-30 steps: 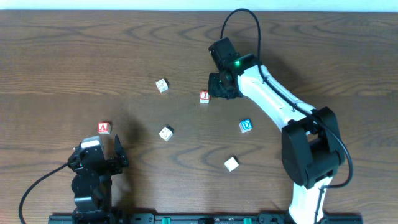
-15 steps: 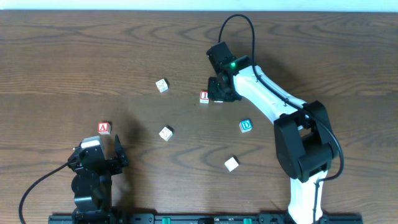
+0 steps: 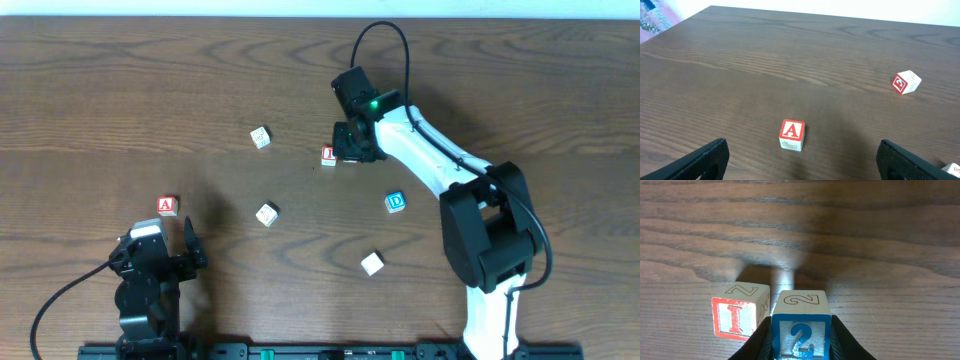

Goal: Spell out Ai2
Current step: 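Carry the '2' block left beside the 'I' block, then lower the '2' block next to 'I' and open the right gripper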

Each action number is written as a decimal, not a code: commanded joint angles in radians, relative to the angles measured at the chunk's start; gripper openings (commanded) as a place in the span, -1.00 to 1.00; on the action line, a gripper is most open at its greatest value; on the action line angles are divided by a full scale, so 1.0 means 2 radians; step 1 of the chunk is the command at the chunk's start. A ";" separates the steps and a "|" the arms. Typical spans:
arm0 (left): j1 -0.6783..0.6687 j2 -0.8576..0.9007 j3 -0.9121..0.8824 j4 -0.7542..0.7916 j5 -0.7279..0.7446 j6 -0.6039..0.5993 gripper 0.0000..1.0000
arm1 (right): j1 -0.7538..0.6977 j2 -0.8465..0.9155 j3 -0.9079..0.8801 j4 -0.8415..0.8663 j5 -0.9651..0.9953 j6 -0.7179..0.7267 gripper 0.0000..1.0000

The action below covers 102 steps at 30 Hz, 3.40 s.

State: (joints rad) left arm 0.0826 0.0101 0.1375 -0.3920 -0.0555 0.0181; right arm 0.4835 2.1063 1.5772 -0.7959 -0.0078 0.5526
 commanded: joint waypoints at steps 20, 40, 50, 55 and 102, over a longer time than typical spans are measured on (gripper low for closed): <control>0.001 -0.003 -0.010 -0.002 -0.001 -0.007 0.90 | 0.013 0.012 0.010 0.007 0.013 0.009 -0.97; 0.001 -0.003 -0.010 -0.002 -0.001 -0.007 0.91 | 0.013 0.012 0.010 0.009 0.017 0.009 -0.46; 0.001 -0.003 -0.010 -0.002 -0.002 -0.007 0.91 | 0.013 0.012 0.010 0.009 0.017 0.009 -0.34; 0.001 -0.003 -0.010 -0.002 -0.001 -0.007 0.91 | 0.013 0.012 0.010 0.009 0.017 0.009 -0.28; 0.001 -0.003 -0.010 -0.002 -0.001 -0.007 0.91 | -0.043 0.011 0.014 -0.037 0.026 -0.015 -0.98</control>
State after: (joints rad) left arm 0.0826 0.0101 0.1375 -0.3920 -0.0555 0.0181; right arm 0.3889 2.1189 1.5906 -0.8589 0.0433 0.5537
